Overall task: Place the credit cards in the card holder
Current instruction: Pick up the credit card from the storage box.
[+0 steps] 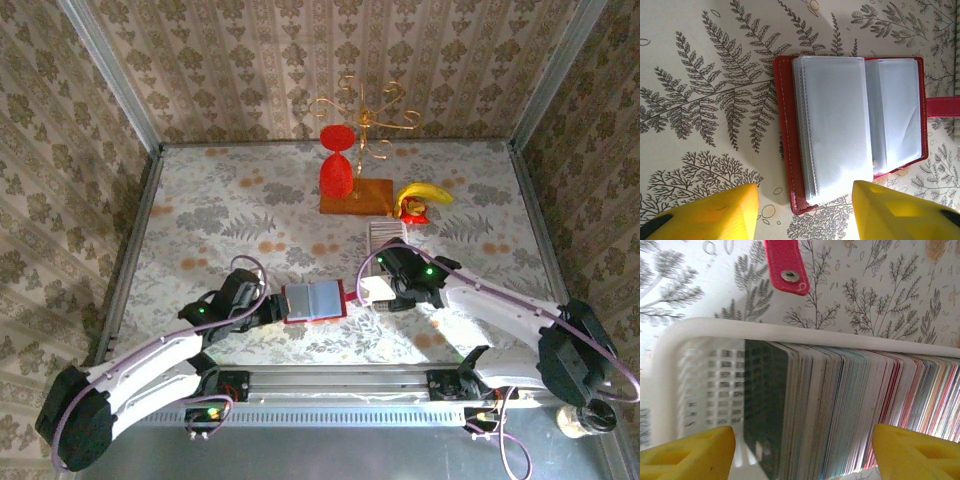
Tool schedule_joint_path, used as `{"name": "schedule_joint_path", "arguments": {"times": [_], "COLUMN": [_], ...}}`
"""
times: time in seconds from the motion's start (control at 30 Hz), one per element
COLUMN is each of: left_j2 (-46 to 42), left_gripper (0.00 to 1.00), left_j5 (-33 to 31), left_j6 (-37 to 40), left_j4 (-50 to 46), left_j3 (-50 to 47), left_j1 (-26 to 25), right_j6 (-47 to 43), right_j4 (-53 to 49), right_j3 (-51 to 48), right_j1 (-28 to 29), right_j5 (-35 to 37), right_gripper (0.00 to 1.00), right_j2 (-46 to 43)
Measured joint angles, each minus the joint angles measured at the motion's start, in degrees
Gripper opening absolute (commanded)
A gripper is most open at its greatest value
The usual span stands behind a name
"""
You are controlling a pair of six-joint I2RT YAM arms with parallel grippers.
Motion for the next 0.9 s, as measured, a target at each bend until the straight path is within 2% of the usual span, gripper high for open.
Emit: {"name": "schedule_joint_path", "arguments": {"times": [0.2, 0.4, 0.6, 0.9], "left_j2": [-0.3, -0.3, -0.3, 0.3], "left_gripper": [0.53, 0.50, 0.49, 0.48], "left_j5": [0.4, 0.8, 0.8, 0.9], "left_j6": [0.0, 0.0, 0.0, 0.0], "left_j4": [0.2, 0.4, 0.5, 0.8], "left_j3": [-0.8, -1.4, -1.5, -1.6], "left_j1": [0.0, 0.0, 0.0, 0.0], "right_j6": [-1.2, -1.4, -2.0, -2.8], "right_j4": [4.1, 5.7, 6.7, 6.6], "right_j3": [-0.3, -1.3, -2.2, -3.6], "right_j1": [-0.3, -0.3, -0.2, -0.2], "right_j5": [1.6, 1.6, 1.6, 1.6], "right_gripper": [0.68, 0.65, 0.47, 0.35], "right_j2": [3.9, 4.2, 3.5, 0.7]}}
